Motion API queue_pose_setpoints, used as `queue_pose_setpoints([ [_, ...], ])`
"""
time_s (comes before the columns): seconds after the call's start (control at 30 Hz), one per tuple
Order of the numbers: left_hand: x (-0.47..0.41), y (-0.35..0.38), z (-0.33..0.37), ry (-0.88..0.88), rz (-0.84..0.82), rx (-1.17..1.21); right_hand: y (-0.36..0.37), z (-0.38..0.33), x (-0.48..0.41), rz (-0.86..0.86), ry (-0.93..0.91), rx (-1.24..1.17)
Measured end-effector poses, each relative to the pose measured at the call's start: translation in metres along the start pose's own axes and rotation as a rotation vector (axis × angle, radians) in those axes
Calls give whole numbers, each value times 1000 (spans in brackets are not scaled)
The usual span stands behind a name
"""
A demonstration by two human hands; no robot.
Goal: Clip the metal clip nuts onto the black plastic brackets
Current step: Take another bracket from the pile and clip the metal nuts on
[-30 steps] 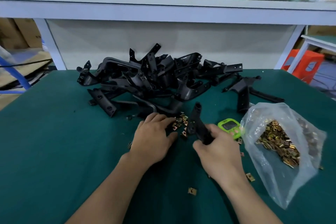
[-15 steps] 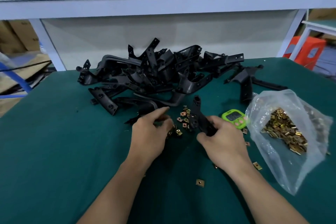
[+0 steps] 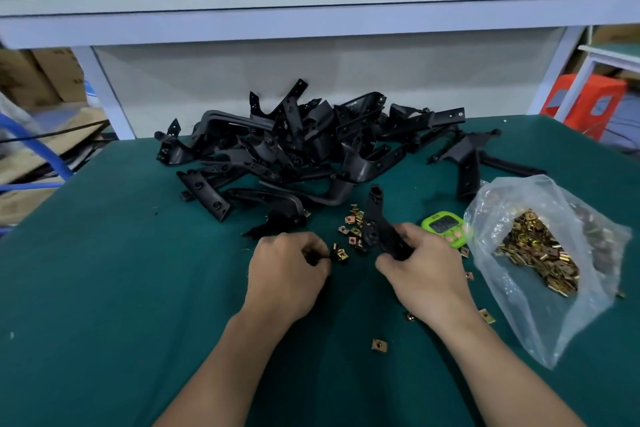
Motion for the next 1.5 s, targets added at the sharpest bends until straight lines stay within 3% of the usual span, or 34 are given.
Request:
queue_pose_setpoints([
  [0.13,6,-9,6,6,155,168,-1,1,0,12,-11,1],
  [0.3,14,-13,1,-7,191,227,-3,0,1,40,-49,69],
  [0.6,20,-14,0,-88,118,366,-2,-12,8,31,-145,310],
  [0.97,7,-7,-7,-188,102,591,0,-9,4,63,-175,302],
  [1.33,1,-10,-1,-317,136,1074,5,-5,-3,85,-192,319],
  [1.37,2,-12,-2,-314,151,1026,5,-4,-3,82,-187,316],
  [1.43,0,-22,-7,-225,183,689,5,-3,-4,72,-177,309],
  [1.5,-1,-24,-5,-119,81,386,5,-2,-4,59,-167,301],
])
Point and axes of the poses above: each hand's wrist, its own x-axis away from the middle knuckle, its own y-axis out of the palm, z = x × y, the point moved 5 cm from there along -x, towards the middle knuckle, and after that the axes turned 10 degrees about x, right-handed, at the moved point
